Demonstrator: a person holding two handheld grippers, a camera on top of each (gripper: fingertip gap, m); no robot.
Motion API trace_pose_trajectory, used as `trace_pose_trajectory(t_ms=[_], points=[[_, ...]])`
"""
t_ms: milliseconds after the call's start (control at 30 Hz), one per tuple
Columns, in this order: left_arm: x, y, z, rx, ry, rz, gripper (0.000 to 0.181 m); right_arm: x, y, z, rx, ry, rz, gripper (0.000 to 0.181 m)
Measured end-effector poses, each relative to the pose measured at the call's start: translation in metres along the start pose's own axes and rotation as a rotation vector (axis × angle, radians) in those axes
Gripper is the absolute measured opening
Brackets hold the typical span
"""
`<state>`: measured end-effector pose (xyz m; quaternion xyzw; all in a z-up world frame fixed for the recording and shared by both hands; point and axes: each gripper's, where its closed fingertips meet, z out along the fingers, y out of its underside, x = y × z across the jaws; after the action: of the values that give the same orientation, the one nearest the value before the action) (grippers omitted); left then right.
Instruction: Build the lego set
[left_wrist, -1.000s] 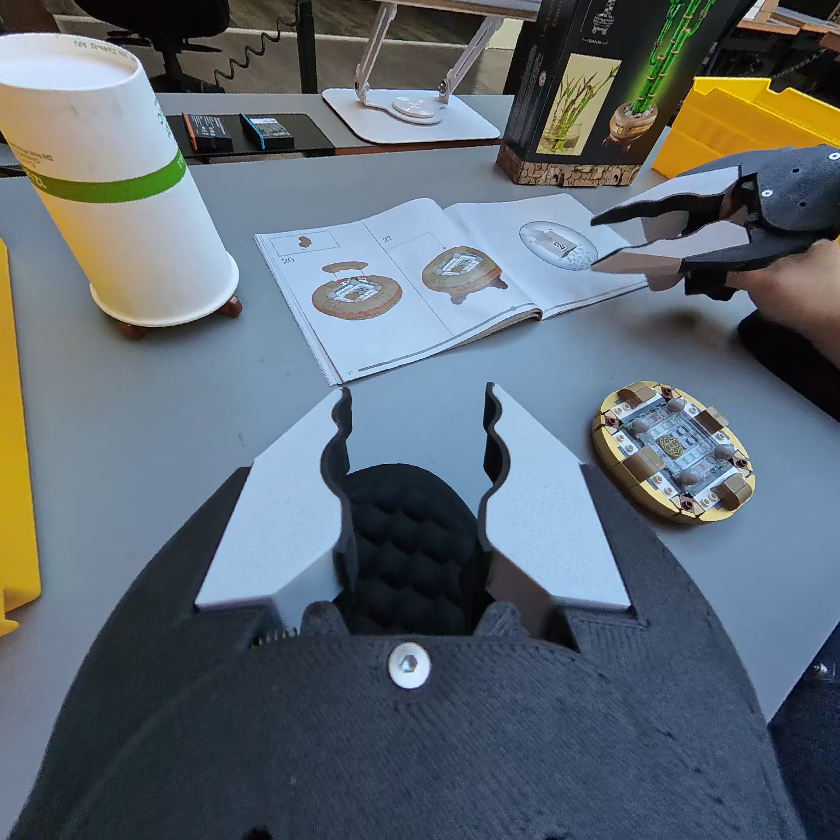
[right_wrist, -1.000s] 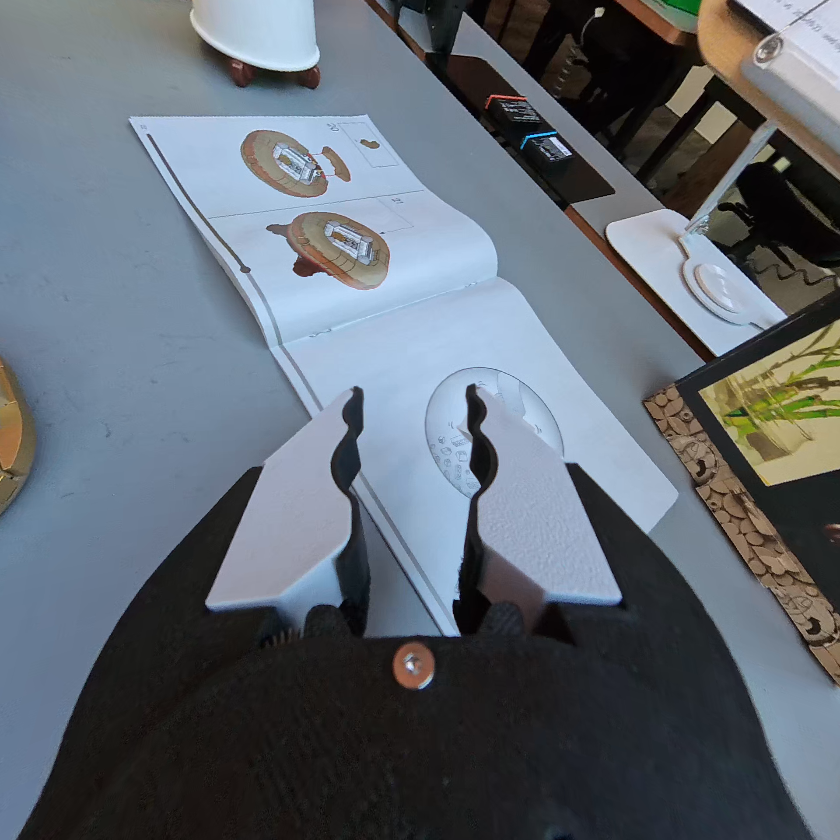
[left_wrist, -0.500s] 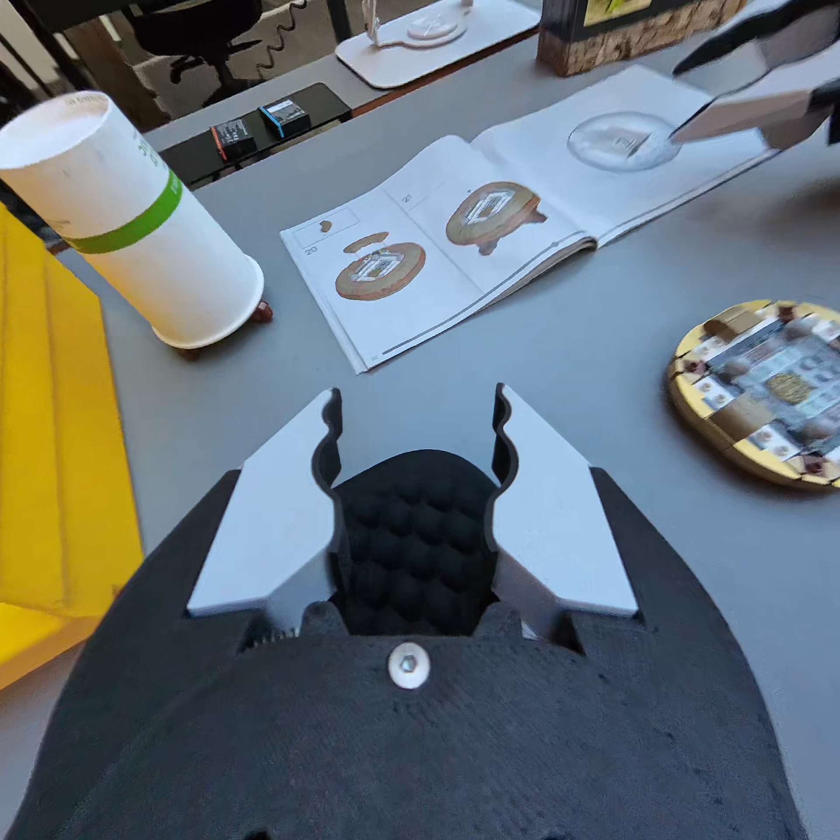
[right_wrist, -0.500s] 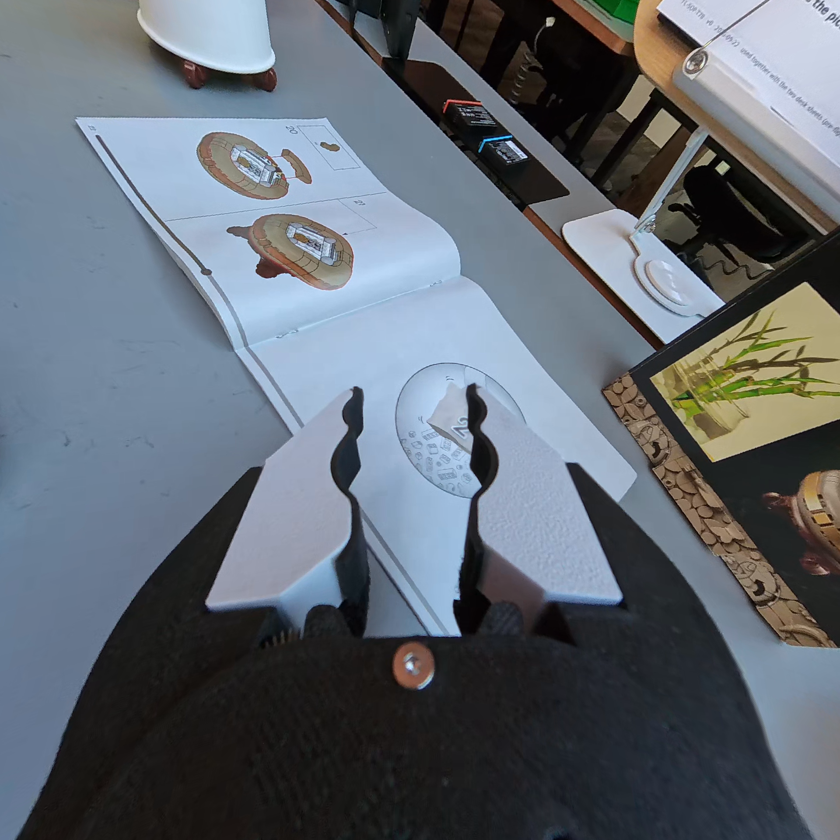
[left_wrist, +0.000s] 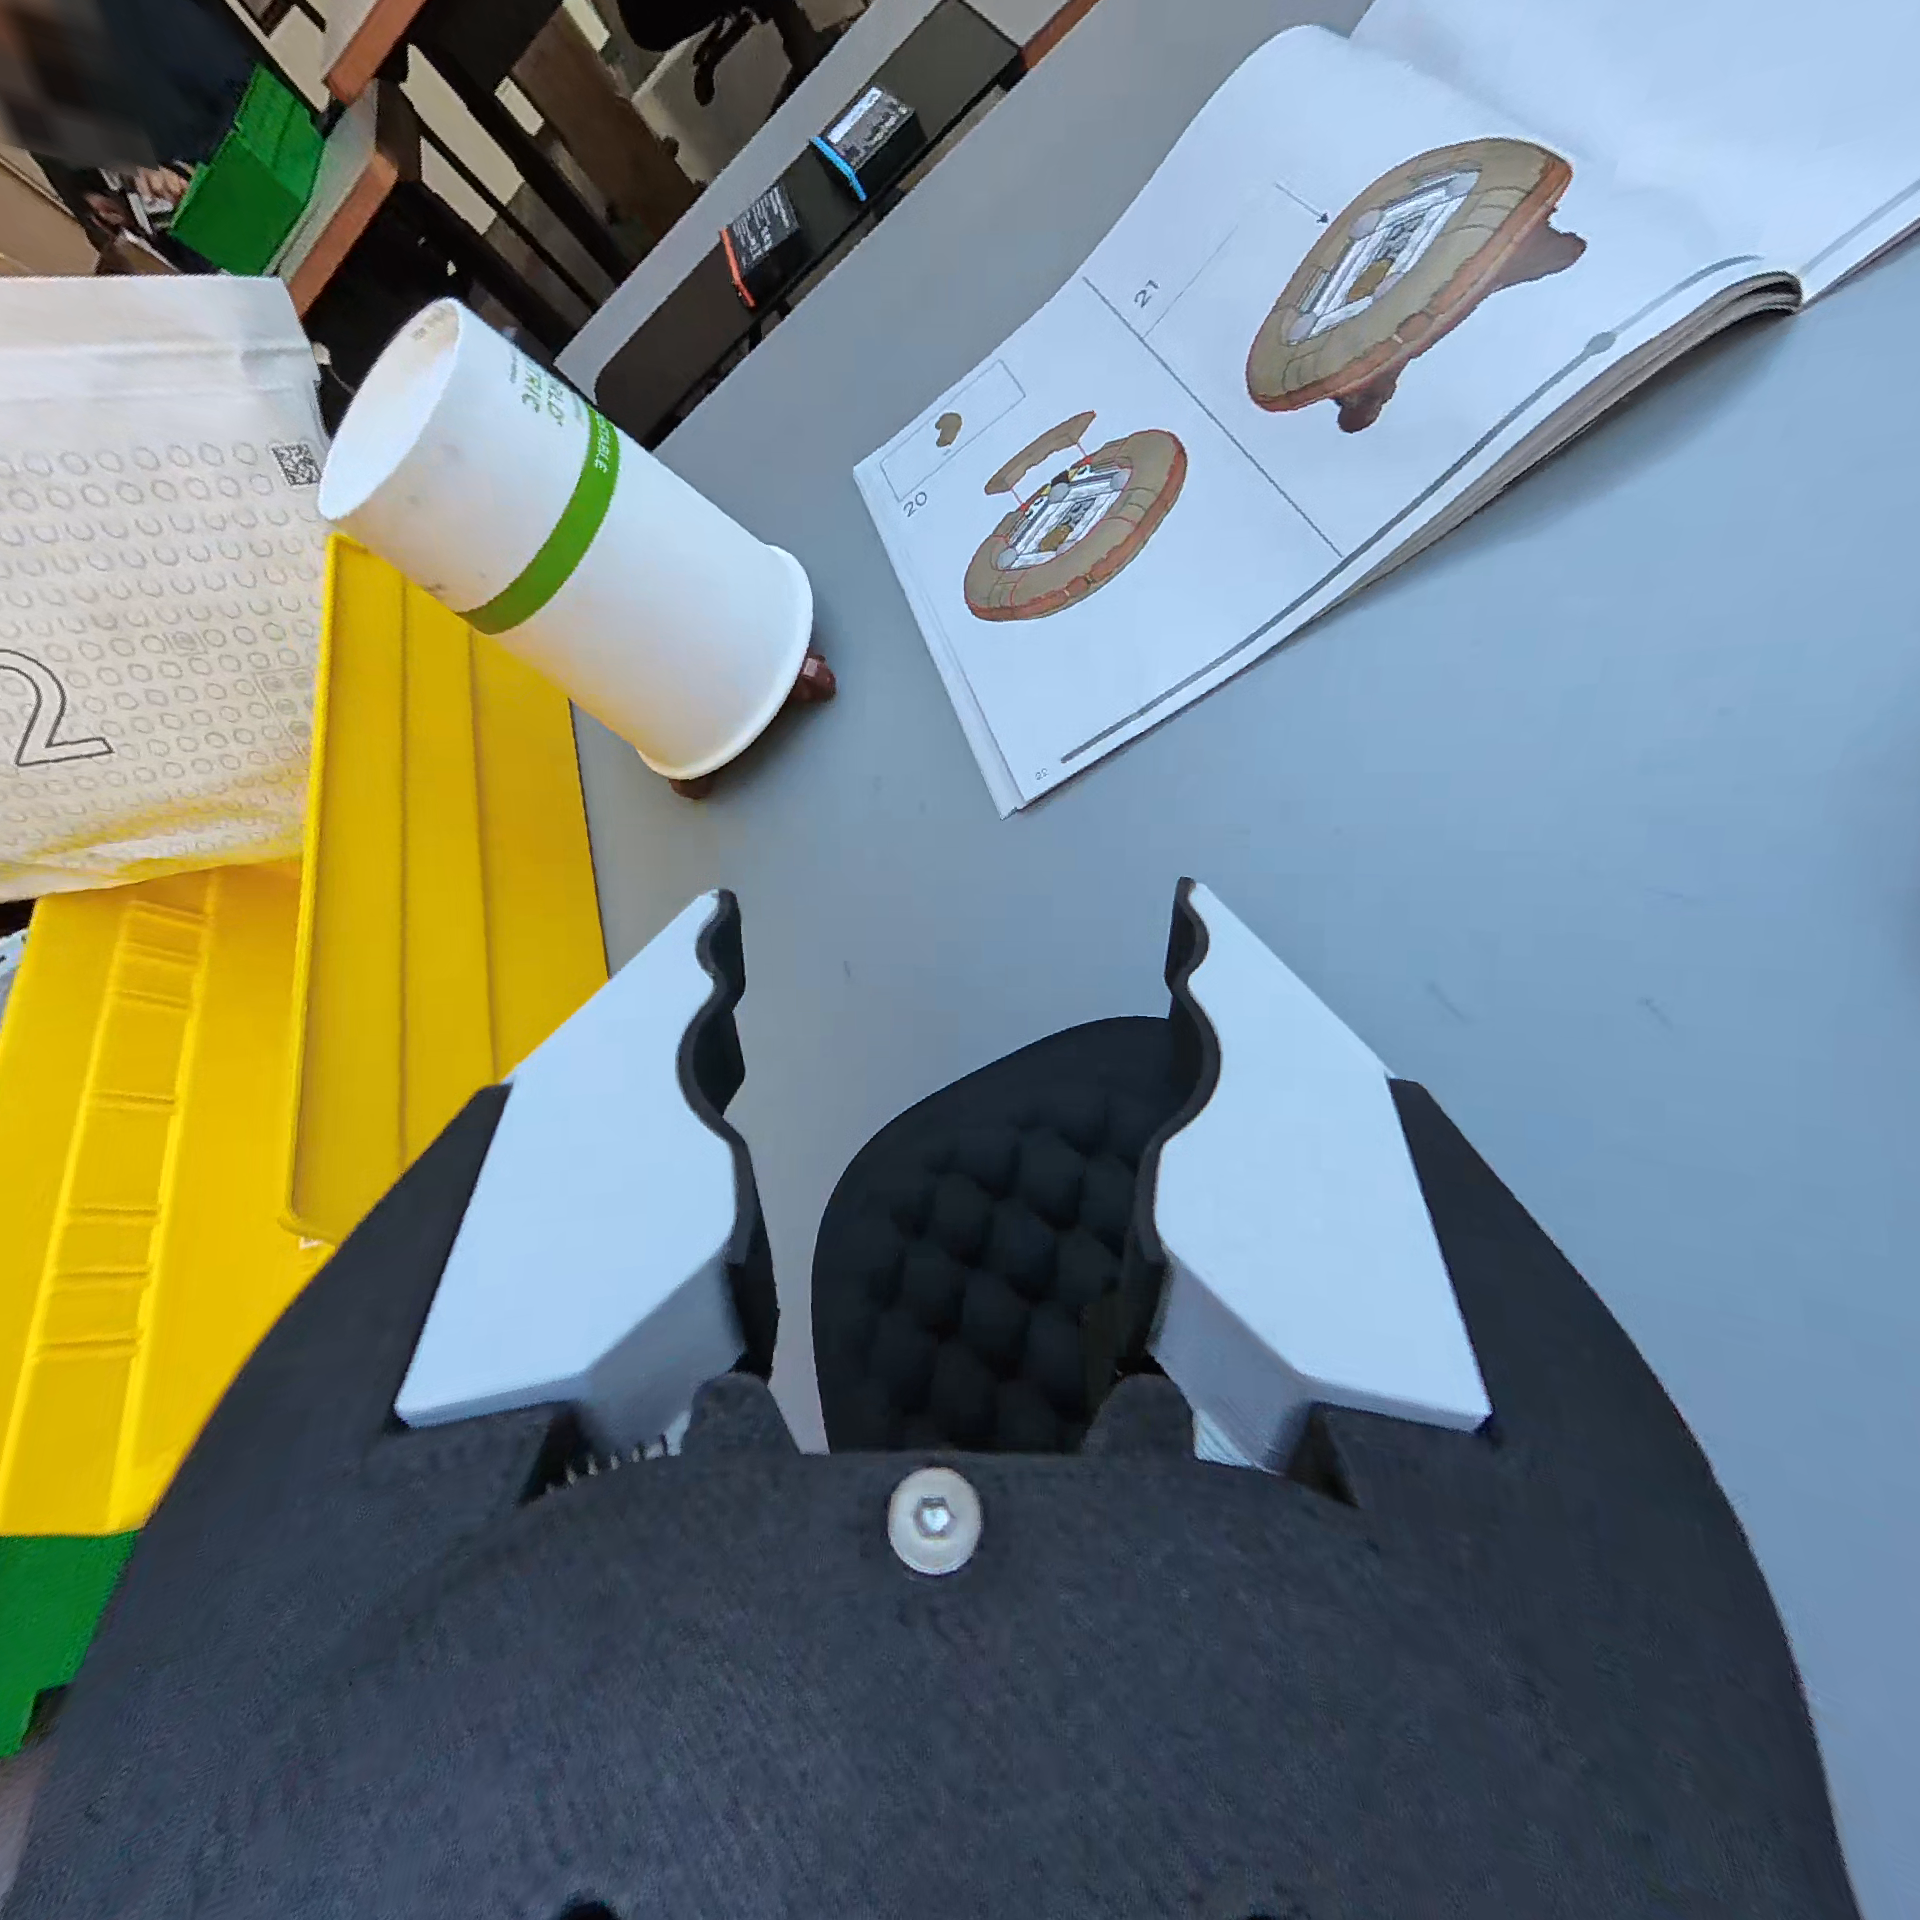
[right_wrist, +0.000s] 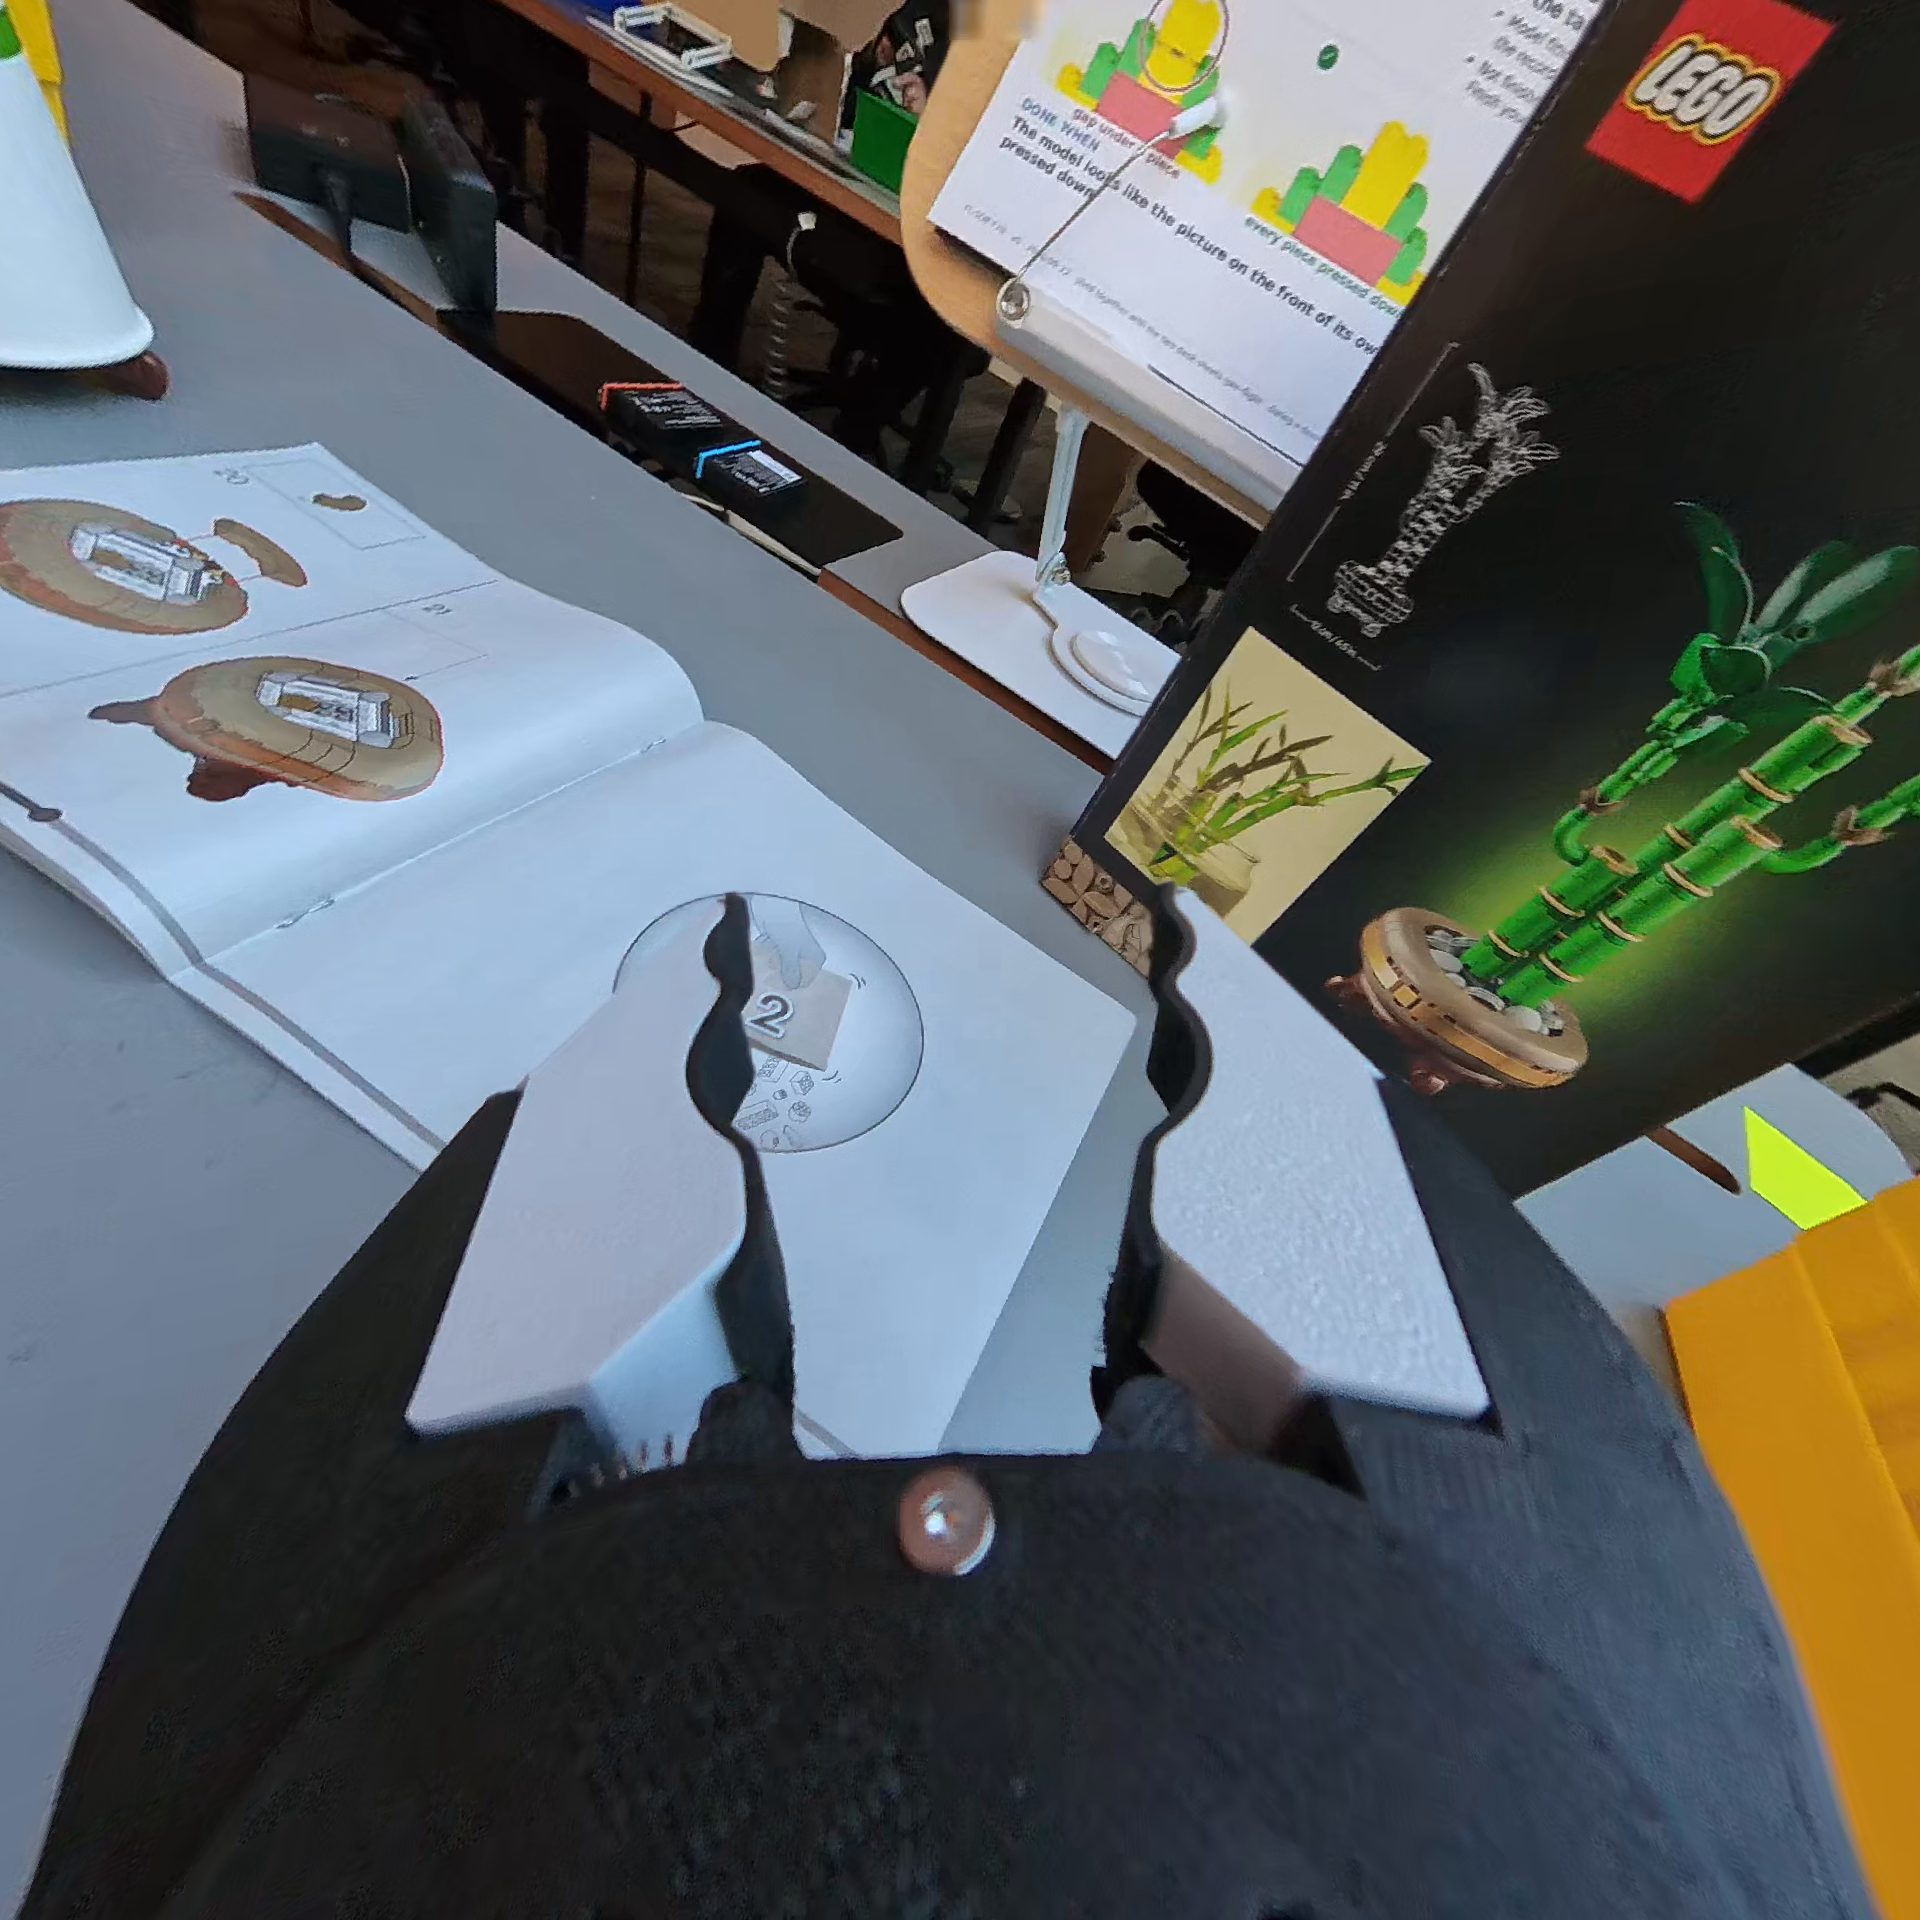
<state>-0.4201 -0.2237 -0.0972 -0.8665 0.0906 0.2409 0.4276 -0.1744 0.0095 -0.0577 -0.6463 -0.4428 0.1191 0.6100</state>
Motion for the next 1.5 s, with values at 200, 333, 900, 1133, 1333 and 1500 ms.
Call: trace_pose_trajectory(t_ms=[200, 333, 900, 1133, 1333, 1500], points=[[-0.003, 0.006, -0.001, -0.017, 0.017, -0.091, 0.081, 0.0, 0.001, 0.0, -0.001, -0.007, 0.014, 0.077], [-0.018, -0.005, 0.0, 0.036, 0.039, -0.231, 0.081, -0.005, 0.001, 0.001, -0.004, -0.024, 0.0, 0.077], [-0.103, -0.056, 0.088, 0.11, -0.045, -0.591, 0.112, -0.011, 0.008, 0.003, -0.023, -0.07, 0.012, 0.076], [-0.109, -0.045, 0.092, 0.101, -0.065, -0.587, 0.111, -0.016, 0.004, 0.003, -0.012, -0.09, 0.006, 0.075], [-0.121, -0.049, 0.11, 0.125, -0.091, -0.566, 0.111, -0.015, 0.008, 0.004, -0.025, -0.091, 0.013, 0.076], [-0.126, -0.053, 0.121, 0.137, -0.089, -0.579, 0.11, -0.016, 0.005, 0.003, -0.018, -0.097, 0.013, 0.075]])
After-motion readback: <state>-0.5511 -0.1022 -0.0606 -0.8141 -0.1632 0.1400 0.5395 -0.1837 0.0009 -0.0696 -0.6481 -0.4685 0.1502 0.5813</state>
